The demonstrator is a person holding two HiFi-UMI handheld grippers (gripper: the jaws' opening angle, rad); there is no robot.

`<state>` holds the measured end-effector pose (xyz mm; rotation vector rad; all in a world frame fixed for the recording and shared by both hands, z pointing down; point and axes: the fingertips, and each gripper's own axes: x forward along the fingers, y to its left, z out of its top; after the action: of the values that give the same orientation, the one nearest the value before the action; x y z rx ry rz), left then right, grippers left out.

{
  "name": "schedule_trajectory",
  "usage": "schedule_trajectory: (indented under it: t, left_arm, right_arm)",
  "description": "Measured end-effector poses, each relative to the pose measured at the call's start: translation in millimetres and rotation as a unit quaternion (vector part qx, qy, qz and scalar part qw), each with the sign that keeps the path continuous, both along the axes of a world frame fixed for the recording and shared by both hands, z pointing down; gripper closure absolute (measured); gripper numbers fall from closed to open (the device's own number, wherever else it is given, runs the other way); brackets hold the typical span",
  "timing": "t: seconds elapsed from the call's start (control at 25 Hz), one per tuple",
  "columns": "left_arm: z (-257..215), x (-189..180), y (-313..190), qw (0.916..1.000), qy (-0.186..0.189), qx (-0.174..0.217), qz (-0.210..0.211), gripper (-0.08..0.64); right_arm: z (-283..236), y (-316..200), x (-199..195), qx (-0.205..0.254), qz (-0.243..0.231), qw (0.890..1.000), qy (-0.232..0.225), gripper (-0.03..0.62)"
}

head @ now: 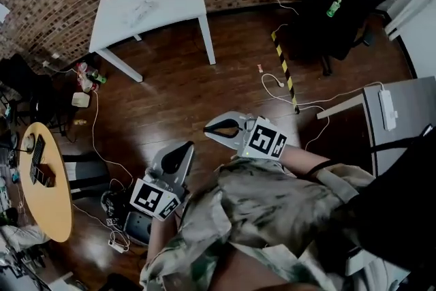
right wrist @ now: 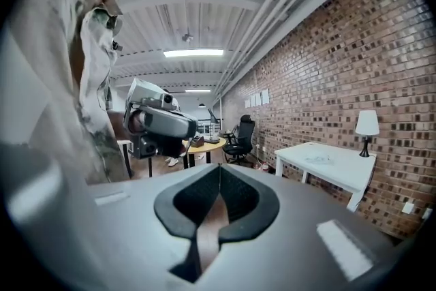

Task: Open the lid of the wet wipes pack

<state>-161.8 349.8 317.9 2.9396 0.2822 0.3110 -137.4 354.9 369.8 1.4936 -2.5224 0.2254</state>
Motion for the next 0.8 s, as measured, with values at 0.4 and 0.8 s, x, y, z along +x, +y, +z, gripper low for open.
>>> schedule_trajectory:
  t: [0.4,0.8]
  left_arm:
    - [6.5,-68.4,28.8,0.9989,0.001,-0.011,0.045,0.558]
    - [7.6,-88.4,34.9,0.9982,0.017,-0.015,0.056,0.558]
  right_arm:
    - [-5.4,35.1,-73.2,-0.009,0.03,0.999,0.008,0.581]
    - [-12.3,42.8,-94.0,-0.007,0.029,0.999,0.033,0.565]
